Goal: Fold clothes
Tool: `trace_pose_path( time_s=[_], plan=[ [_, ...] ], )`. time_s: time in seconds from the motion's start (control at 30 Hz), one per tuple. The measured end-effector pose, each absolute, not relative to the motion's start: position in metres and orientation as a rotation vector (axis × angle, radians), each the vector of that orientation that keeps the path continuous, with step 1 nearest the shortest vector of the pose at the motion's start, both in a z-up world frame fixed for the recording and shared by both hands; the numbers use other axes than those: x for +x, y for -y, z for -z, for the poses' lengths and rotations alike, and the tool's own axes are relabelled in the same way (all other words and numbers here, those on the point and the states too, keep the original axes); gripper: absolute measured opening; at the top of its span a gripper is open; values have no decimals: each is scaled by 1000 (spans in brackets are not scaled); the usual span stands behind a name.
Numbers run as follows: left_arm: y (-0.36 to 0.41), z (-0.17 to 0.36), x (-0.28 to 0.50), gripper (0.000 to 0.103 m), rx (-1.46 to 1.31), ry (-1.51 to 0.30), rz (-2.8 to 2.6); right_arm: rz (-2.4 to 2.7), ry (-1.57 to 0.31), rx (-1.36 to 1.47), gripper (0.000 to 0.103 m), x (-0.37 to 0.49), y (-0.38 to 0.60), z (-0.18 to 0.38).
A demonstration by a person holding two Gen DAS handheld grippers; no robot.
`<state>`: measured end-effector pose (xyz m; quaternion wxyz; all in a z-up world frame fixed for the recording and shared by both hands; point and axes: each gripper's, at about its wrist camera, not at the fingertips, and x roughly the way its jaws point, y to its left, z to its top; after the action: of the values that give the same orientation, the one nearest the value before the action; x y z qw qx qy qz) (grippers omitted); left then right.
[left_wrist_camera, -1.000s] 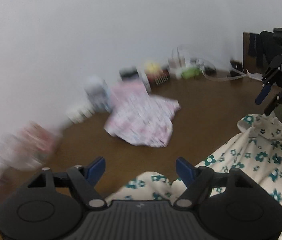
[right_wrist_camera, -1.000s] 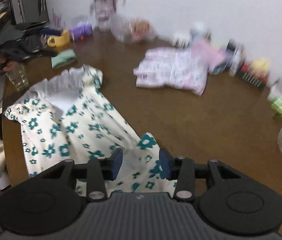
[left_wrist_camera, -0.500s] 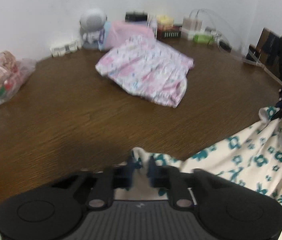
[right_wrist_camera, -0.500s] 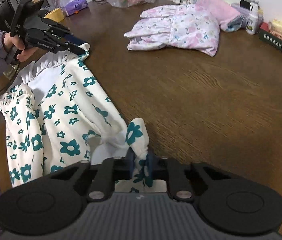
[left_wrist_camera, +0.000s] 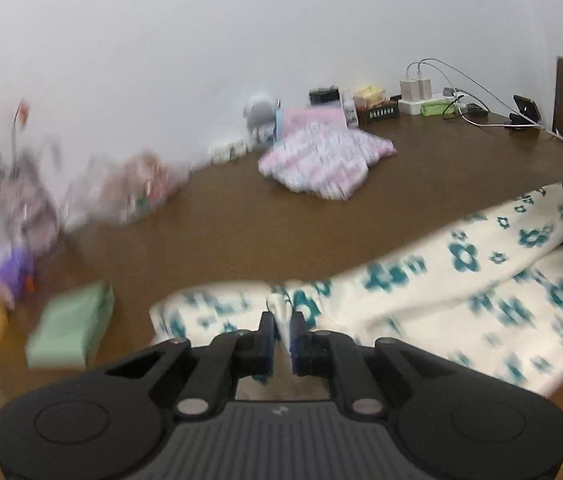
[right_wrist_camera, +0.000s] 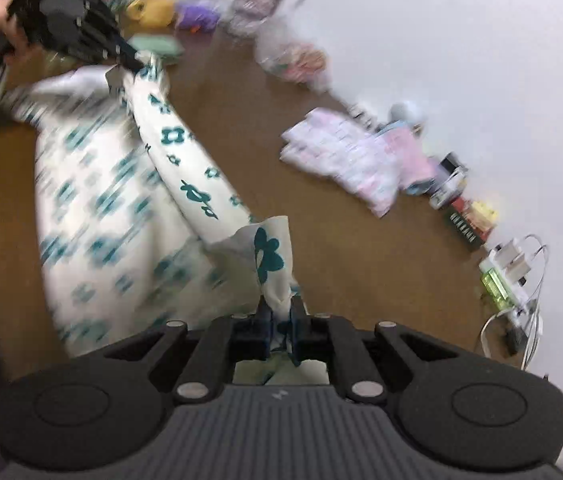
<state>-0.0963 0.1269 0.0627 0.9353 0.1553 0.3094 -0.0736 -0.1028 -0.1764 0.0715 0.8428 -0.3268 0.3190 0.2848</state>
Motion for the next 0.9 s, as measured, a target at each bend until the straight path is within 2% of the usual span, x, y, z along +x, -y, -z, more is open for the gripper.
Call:
trace_pose_path(
  time_s=[0.1, 0.2, 0.23, 0.27, 0.3, 0.33, 0.4, 0.5, 0.53, 0.57, 0.6, 0.63, 0.67, 0.9],
  plan=[
    [-139, -52, -119, 7, 212, -689, 163, -673, -755, -695, 8, -125, 173, -51],
    [-162, -68, -127, 16, 108, -649, 176, -692, -753, -618, 11, -126, 185, -66],
    [-171, -78, -127, 38, 75, -614, 177, -697, -750, -590, 12, -125, 189, -73],
    [-178, -86, -123, 54, 45, -588, 173, -695, -731, -559, 13, -123, 193, -81],
    [-181, -92, -115, 75, 27, -575, 177, -697, -708, -530, 20, -120, 195, -88],
    [-183, -93, -104, 77, 10, -576, 190, -701, -686, -501, 29, -117, 197, -94],
    [-184, -89, -76, 77, -42, -633, 205, -701, -694, -503, 36, -111, 189, -87],
    [-178, -76, -41, 77, -77, -737, 178, -697, -717, -521, 37, -102, 176, -71],
    [-175, -73, -34, 74, -69, -753, 177, -696, -725, -527, 37, -99, 172, -66],
    [-172, -70, -31, 66, -65, -762, 182, -695, -733, -533, 37, -96, 168, -61],
    [-170, -67, -30, 22, -66, -765, 190, -693, -740, -539, 32, -93, 163, -55],
    [-169, -65, -27, 9, -80, -768, 190, -692, -755, -528, 13, -90, 163, -51],
    [-169, -64, -26, 5, -92, -766, 188, -684, -755, -501, 10, -89, 165, -52],
    [-157, -113, -90, 5, 22, -558, 164, -631, -616, -452, 6, -110, 180, -98]
  ],
)
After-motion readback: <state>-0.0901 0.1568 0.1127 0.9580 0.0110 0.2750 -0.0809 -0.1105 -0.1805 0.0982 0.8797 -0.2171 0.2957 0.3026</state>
